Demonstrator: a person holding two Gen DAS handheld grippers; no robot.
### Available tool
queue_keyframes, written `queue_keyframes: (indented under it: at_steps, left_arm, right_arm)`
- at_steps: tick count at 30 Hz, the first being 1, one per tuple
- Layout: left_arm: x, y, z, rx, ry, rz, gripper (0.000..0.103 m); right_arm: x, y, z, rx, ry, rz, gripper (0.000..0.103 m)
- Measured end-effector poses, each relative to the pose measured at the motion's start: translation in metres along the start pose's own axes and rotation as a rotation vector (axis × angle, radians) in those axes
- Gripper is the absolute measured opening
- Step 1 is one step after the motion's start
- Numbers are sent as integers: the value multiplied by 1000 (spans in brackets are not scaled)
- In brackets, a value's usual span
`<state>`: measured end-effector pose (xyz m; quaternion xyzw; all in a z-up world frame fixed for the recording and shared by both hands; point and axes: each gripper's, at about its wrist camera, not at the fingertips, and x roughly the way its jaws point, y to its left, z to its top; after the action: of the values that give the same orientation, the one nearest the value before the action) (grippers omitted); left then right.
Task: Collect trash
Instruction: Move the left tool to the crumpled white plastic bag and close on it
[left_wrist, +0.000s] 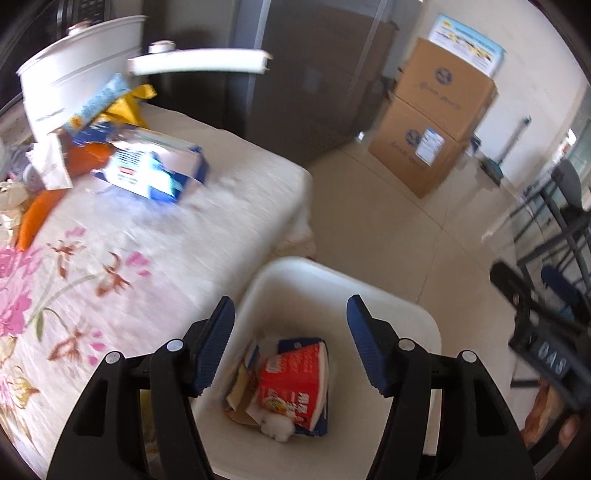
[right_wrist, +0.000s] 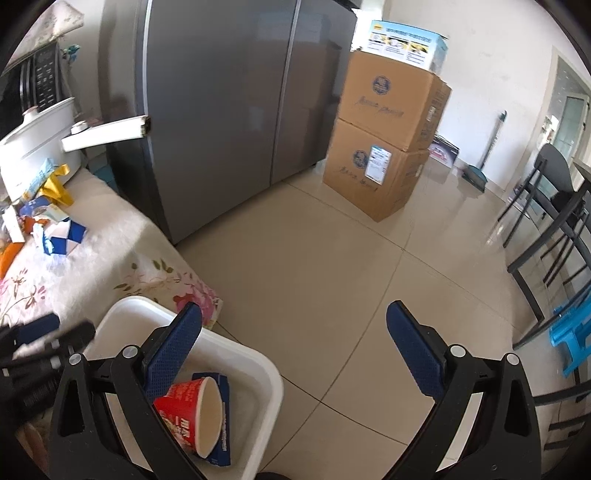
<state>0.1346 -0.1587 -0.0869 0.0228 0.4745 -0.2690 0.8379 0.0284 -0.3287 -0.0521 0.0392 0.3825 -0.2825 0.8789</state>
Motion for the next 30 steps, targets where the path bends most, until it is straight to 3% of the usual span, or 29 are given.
queue_keyframes:
  at_steps: [10,18,24,30]
  left_arm:
    - [-33,90,42,-198,-109,118,64]
    - [-59,175,62,-285,-196,324,64]
    - [-58,227,67,-375,-176,369,64]
    - [-41,264,74,-433,-153,356,64]
  right_arm:
    - [-15,66,32,-87,-19,194,96]
    - [-28,122,59,-145,-51,295,96]
    - [-33,150,73,-161,-77,345,96]
    - [-24,164,70,-156,-58,387,96]
